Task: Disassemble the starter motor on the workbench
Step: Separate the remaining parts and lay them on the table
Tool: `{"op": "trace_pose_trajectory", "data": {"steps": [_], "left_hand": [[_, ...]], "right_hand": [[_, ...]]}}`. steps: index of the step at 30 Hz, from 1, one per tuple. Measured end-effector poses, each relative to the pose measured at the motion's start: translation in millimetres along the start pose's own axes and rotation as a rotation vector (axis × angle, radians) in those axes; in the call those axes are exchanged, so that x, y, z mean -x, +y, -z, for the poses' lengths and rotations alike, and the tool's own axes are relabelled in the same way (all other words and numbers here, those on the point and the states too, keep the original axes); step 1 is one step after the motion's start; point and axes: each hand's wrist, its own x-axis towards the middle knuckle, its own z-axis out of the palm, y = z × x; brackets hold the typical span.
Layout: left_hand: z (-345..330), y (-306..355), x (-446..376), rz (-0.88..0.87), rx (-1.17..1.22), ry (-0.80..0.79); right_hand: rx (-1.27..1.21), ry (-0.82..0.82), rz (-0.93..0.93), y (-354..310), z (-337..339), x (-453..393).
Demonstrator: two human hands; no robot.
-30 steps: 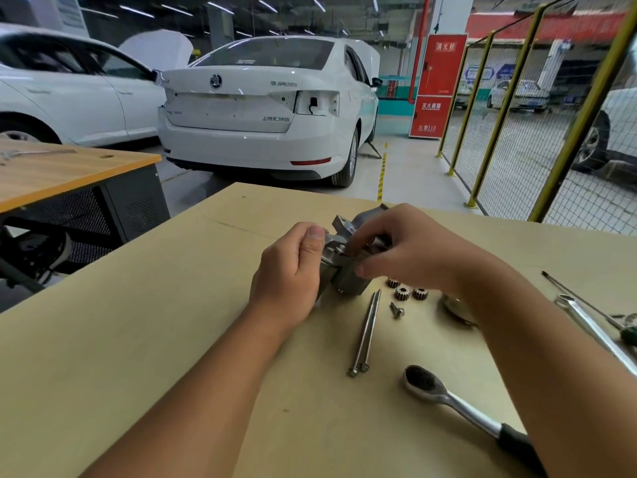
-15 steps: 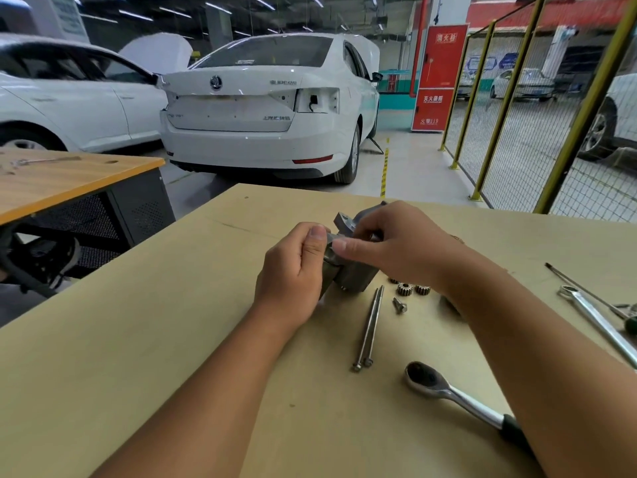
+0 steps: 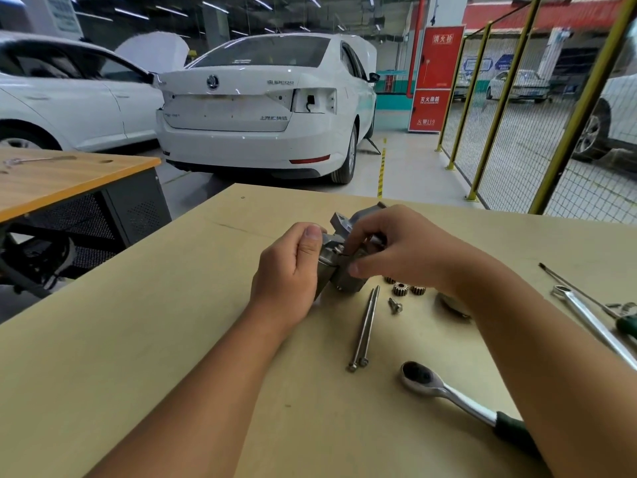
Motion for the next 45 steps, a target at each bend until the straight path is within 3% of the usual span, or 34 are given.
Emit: {"op": "trace_pose_trajectory", "data": {"steps": [3, 7, 12, 17, 22, 27, 32, 37, 41, 45], "left_hand": [[0, 1, 0, 0.005, 0.000, -0.017], [0, 0, 0, 0.023, -0.004, -0.014], [0, 1, 1, 0.020, -0.017, -0.011], [0, 0, 0, 0.026, -0.008, -0.022], [0, 1, 0, 0.018, -0.011, -0.017], [0, 0, -1, 0.015, -0.001, -0.027], [0, 2, 0, 0.017, -0.016, -0.007], [0, 2, 0, 0.026, -0.011, -0.014], [0, 2, 1, 0.019, -0.008, 0.002], [0, 1, 0, 0.019, -0.016, -0.020]], "right_hand": [[-0.100, 0.006, 0.013, 0, 0, 3], [0.068, 0.141, -0.019, -3, -11, -3], [-0.146, -0.008, -0.055, 3, 1, 2], [0.064, 0.137, -0.016, -2, -12, -4], [-0.203, 0.024, -0.040, 5, -1, 2], [0.014, 0.161, -0.019, -2, -14, -3], [-0.287, 0.063, -0.034, 8, -3, 4], [0.004, 0.159, 0.002, 3, -14, -2], [-0.192, 0.066, 0.010, 13, -4, 0], [-0.145, 0.166, 0.024, 9, -13, -1]]}}
